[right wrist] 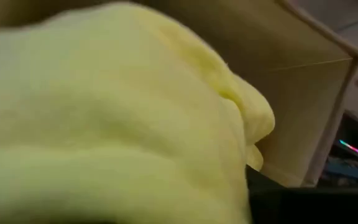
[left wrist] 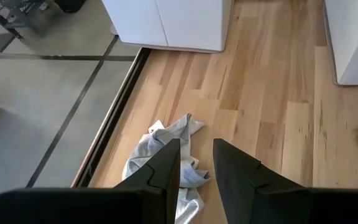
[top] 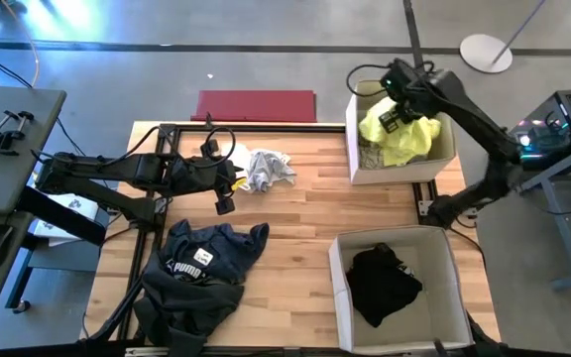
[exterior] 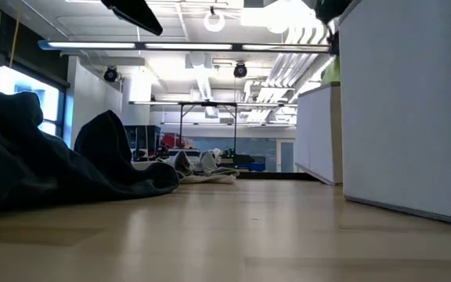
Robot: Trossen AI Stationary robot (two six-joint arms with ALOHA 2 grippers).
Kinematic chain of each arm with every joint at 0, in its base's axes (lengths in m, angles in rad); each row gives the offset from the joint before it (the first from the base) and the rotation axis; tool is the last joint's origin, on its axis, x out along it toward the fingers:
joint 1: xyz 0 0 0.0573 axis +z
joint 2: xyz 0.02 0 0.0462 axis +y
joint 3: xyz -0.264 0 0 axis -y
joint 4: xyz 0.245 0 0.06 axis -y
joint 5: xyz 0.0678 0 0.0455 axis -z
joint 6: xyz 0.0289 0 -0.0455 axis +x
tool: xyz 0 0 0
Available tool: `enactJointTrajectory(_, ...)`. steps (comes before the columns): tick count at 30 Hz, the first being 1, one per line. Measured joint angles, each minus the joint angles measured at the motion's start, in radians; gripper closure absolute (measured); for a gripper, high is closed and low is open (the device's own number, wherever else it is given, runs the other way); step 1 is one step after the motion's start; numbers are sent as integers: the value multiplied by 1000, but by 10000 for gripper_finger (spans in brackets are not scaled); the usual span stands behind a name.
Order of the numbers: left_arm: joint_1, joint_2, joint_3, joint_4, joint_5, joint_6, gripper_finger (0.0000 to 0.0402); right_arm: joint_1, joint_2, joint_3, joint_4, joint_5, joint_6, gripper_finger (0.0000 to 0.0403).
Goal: Sort clothes
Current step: Put the yellow shirt in the top white bin
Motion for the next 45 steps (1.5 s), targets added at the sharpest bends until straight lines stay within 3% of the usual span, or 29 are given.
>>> enactJointTrajectory(10, -17, 0, 0, -56, 0, -41, 318, -111, 300, 2, -40, -147, -105, 390)
enactJointTrajectory(12, -27, 0, 0, -68, -2, -62, 318, -123, 307, 2, -9, -233, -137, 389)
enactJointTrajectory(15, -43, 0, -16, -67, -5, -71, 318, -130, 286, 3, -2, -250, -134, 383)
enactJointTrajectory(18, -54, 0, -48, -54, -7, -79, 318, -131, 278, 1, -13, -250, -150, 349)
enactJointTrajectory(26, -54, 0, -86, -48, -11, -97, 318, -128, 130, 1, -55, -265, -144, 201)
enactJointTrajectory(30, -53, 0, -86, -33, -11, -96, 318, -128, 45, 1, -96, -265, -38, 166)
enactJointTrajectory(38, -53, 0, -86, -20, -37, -89, 318, -128, -53, 1, -5, -310, -23, 175)
enactJointTrajectory(45, -53, 0, -86, 7, -38, -89, 318, -128, 2, 1, 161, -324, -19, 241)
